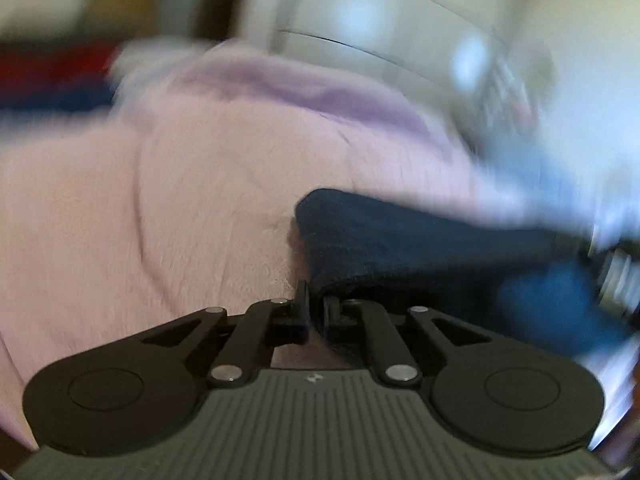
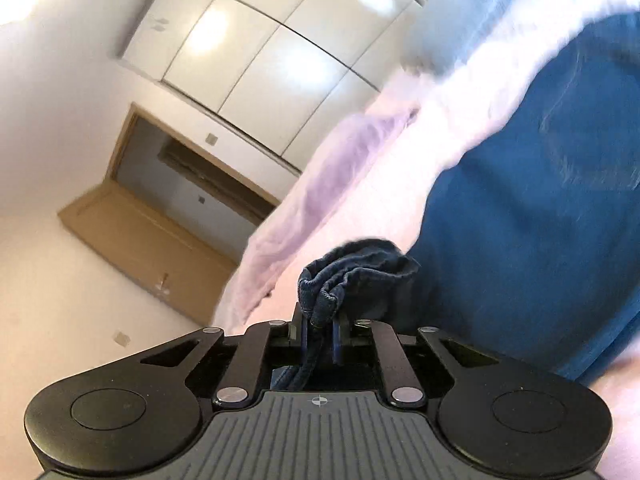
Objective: Fold clothes
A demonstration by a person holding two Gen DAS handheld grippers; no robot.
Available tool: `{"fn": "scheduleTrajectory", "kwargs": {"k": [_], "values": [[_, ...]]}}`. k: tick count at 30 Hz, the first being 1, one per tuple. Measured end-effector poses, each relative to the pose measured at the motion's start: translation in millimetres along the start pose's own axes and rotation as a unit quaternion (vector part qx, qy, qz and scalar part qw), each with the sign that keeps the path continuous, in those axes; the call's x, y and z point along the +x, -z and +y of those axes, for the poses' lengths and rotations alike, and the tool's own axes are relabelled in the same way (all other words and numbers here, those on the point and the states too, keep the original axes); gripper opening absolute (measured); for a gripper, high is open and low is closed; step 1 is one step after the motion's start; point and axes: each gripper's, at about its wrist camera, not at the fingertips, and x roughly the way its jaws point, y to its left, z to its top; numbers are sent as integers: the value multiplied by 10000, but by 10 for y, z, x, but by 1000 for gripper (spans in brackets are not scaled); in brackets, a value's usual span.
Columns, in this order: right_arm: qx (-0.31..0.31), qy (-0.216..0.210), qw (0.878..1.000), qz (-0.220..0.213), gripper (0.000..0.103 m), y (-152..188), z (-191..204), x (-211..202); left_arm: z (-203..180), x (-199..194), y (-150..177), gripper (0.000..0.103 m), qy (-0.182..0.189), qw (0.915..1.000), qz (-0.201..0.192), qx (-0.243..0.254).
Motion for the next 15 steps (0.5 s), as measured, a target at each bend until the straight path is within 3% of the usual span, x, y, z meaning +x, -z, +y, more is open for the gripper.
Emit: {"fn": "scheduleTrajectory", "kwargs": {"k": [1,3,6,10,12,15], "values": [[-15,322,9993,182,9,14,-87,21,-149,50,40,7,-214,9977,27,649],[171,650,9970,382,9,69,-259,59,-338,101,121,7,-416,9885,113,1447],[505,851,9939,495,9,154,-461,99,-398,69,149,10,-547,9807,89,1877],[-423,545,9976,-65,9,49,-91,-89,-405,62,181,15,-523,9771,60,2060],[-611,722,9955,-31,9,40,-75,-93,-512,92,261,13,-542,9671,101,2482],[-397,817,9957,165,9,53,-246,-71,-685,120,411,10,-691,9436,77,3237]]}}
